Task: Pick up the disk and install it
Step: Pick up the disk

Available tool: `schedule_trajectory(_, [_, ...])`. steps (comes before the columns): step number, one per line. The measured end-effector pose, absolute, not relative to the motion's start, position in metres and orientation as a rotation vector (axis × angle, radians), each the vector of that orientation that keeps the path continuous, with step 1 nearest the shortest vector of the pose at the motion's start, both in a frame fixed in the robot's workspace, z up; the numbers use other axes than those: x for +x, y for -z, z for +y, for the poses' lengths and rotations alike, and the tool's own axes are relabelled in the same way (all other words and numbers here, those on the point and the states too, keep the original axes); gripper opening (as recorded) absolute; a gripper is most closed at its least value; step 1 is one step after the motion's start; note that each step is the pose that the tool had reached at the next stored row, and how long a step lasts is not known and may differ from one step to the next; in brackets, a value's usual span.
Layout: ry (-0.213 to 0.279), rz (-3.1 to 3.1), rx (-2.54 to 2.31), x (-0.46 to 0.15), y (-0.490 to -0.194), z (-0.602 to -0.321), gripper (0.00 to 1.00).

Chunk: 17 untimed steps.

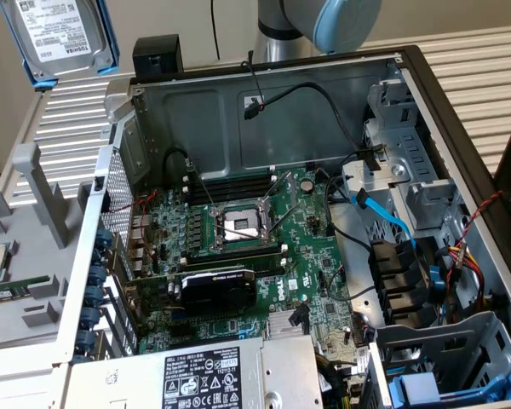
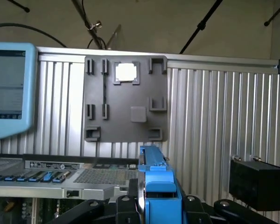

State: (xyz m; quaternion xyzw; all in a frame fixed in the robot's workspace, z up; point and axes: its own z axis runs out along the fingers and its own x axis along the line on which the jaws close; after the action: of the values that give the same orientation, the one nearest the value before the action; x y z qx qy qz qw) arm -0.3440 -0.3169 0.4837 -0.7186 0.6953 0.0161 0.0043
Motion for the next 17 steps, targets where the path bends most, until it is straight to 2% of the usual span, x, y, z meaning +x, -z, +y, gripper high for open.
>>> schedule_trajectory(17, [-0.066, 2.185, -2.258, -0.314, -0.484, -0.329, 0.37])
